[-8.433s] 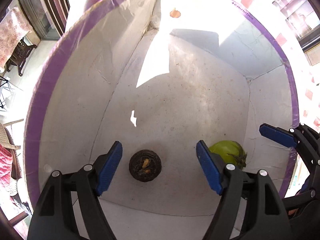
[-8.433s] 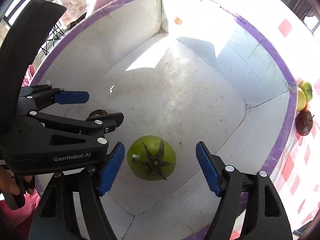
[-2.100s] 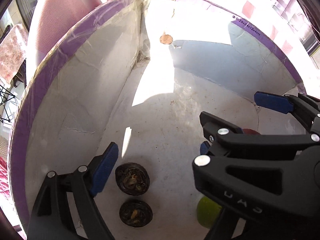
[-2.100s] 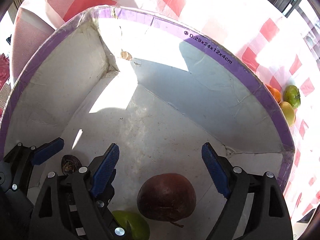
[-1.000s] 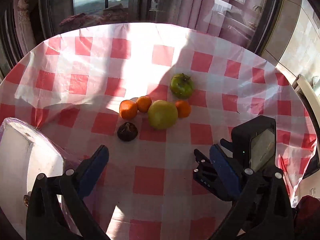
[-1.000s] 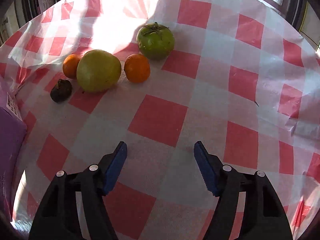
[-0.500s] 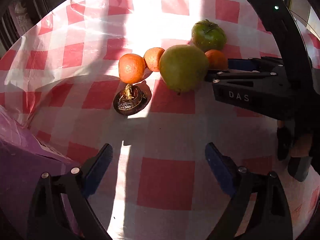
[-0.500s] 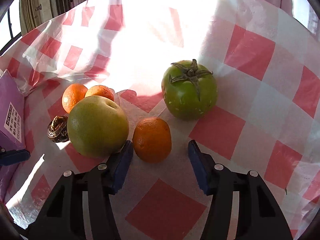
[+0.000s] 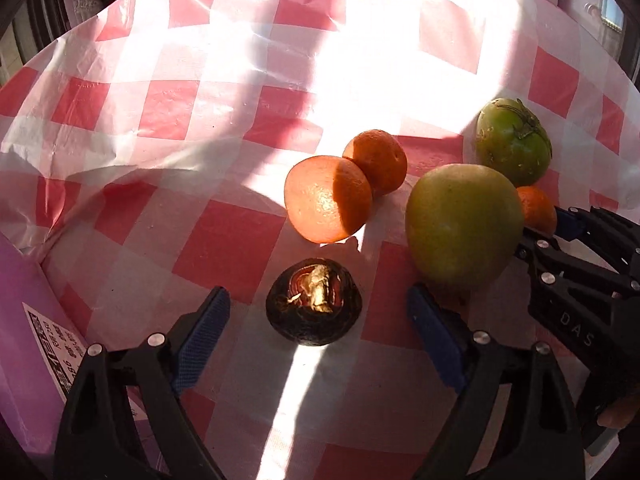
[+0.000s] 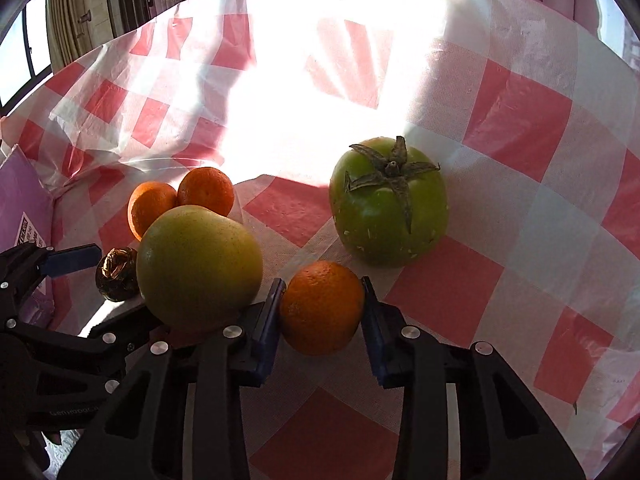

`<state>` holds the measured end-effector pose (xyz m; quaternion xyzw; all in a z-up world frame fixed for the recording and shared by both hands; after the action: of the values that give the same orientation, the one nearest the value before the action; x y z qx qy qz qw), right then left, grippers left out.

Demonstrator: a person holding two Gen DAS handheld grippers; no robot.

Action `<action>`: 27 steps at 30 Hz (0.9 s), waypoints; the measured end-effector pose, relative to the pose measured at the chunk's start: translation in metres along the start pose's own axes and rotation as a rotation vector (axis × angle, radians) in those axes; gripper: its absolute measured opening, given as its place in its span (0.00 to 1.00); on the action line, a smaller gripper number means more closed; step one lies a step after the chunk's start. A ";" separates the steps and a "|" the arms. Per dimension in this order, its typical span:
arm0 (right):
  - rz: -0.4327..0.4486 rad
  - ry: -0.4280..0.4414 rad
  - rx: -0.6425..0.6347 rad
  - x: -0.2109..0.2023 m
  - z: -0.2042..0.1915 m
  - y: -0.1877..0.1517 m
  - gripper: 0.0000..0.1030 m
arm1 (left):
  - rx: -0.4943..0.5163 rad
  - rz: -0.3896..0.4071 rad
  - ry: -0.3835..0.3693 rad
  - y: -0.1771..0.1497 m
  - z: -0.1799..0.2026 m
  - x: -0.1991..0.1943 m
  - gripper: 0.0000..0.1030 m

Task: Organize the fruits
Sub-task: 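Grasp an orange with the right tool while the left tool grasps a water chestnut, then carry the orange and water chestnut into the white box and release them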

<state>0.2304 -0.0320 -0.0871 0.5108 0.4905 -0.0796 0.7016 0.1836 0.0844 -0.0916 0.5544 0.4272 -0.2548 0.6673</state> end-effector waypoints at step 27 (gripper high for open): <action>-0.086 -0.084 0.113 -0.083 -0.023 -0.107 0.34 | 0.287 -0.157 -0.198 -0.112 0.050 -0.069 0.41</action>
<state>0.1089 -0.0959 -0.0911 0.5241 0.4769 -0.1587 0.6875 0.0719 -0.0019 -0.0904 0.5810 0.3606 -0.4176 0.5983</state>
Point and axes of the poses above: each gripper's, at about its wrist camera, not at the fingertips, and x roughly the way its jaws point, z to its right, y to its top, the point moved 10 cm from there along x, roughly the way its jaws point, and after that the axes turned 6 degrees about -x, right-handed, at the moved point
